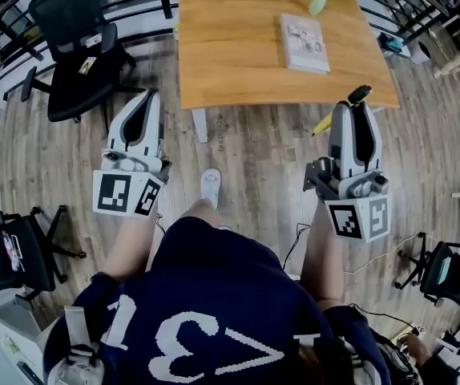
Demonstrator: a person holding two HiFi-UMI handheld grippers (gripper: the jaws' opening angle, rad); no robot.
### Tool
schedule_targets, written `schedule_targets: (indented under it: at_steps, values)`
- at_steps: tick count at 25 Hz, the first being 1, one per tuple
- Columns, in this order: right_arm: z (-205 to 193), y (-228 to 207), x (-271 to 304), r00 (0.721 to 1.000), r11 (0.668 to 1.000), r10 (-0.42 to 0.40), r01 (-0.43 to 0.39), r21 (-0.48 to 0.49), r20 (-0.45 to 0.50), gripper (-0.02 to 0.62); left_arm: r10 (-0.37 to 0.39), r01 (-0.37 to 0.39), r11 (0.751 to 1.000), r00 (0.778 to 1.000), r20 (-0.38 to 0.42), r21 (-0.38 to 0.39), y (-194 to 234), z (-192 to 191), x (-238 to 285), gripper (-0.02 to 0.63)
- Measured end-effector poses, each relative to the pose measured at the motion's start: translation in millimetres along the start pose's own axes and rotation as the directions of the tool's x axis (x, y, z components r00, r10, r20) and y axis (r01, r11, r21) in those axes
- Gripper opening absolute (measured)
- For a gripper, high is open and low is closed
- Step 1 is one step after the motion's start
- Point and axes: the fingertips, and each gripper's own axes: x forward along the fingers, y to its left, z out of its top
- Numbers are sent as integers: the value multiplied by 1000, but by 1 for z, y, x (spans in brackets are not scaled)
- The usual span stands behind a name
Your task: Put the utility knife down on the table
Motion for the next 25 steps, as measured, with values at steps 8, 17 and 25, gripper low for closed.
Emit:
schedule_targets:
  at_steps: [8,17,25]
  values:
    - [-13,-30,95,1000,1000,-18,19,-10,23,124,-48,48,999,999,9,5,54,0,97,15]
    - [-40,-56,145,999,1000,-29,29,1,-16,124,-34,33,999,999,-29,-26,86,-23,146,15]
    - [-58,-91,193,1000,999,31,-31,33,2,124,24,-25,1000,999,-29,-7,99,-33,185,15]
